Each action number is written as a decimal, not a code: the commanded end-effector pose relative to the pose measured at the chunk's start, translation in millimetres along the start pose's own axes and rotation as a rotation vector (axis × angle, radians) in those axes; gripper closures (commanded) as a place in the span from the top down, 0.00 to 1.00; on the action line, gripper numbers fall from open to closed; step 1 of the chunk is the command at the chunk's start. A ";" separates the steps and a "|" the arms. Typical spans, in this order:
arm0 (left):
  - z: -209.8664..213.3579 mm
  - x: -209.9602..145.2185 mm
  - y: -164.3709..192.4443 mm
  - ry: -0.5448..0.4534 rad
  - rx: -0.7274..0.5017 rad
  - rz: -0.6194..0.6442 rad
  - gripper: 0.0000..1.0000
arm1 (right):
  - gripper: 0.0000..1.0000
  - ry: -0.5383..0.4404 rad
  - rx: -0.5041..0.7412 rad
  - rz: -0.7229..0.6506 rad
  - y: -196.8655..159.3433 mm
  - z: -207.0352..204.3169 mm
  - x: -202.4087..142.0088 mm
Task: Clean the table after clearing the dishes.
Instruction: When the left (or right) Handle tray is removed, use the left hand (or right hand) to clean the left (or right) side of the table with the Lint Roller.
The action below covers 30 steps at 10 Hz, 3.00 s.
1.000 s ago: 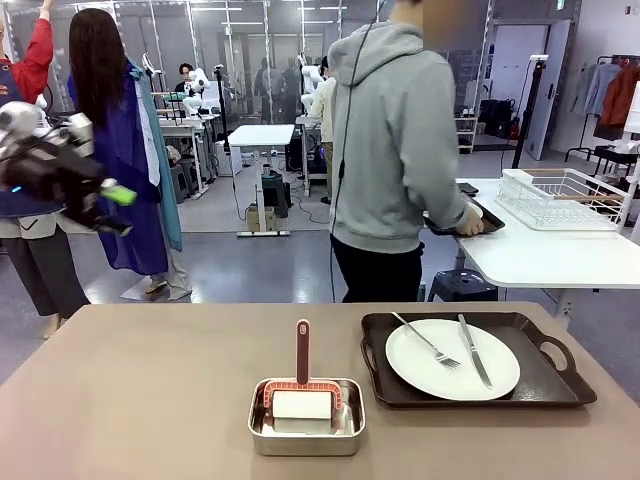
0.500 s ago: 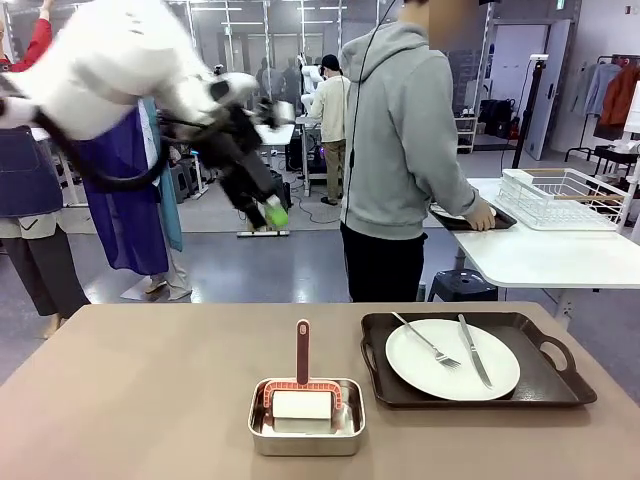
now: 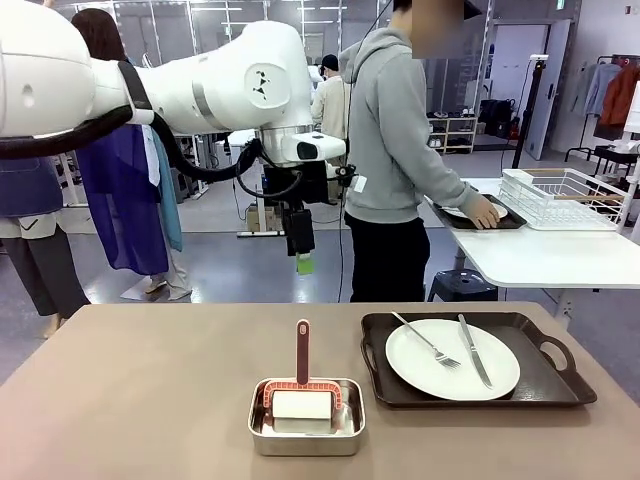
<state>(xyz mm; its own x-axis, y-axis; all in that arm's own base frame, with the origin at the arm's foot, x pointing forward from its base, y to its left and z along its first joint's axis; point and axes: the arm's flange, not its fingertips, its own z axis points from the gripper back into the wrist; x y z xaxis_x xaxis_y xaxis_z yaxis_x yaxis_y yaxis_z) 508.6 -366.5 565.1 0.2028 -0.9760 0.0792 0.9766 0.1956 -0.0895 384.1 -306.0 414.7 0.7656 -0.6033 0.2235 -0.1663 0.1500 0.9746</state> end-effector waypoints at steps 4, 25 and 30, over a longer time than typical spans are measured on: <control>0.0 0.0 0.0 0.000 0.000 0.000 1.00 | 1.00 0.007 -0.001 0.003 4.1 0.6 -5.7; -162.6 1.7 11.0 0.063 -0.210 -0.127 0.76 | 1.00 0.007 -0.001 0.003 4.1 0.6 -5.7; -161.2 -3.0 8.7 0.101 -0.203 -0.137 0.00 | 1.00 0.007 -0.001 0.003 4.1 0.6 -5.7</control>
<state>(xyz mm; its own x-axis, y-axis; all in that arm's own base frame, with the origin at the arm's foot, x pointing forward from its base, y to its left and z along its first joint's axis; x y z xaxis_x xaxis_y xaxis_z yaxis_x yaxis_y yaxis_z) 515.1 -384.6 405.1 0.0396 -0.9990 0.0189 0.9523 0.0320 -0.3034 383.9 -306.0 415.4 0.7653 -0.6032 0.2247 -0.1675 0.1505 0.9743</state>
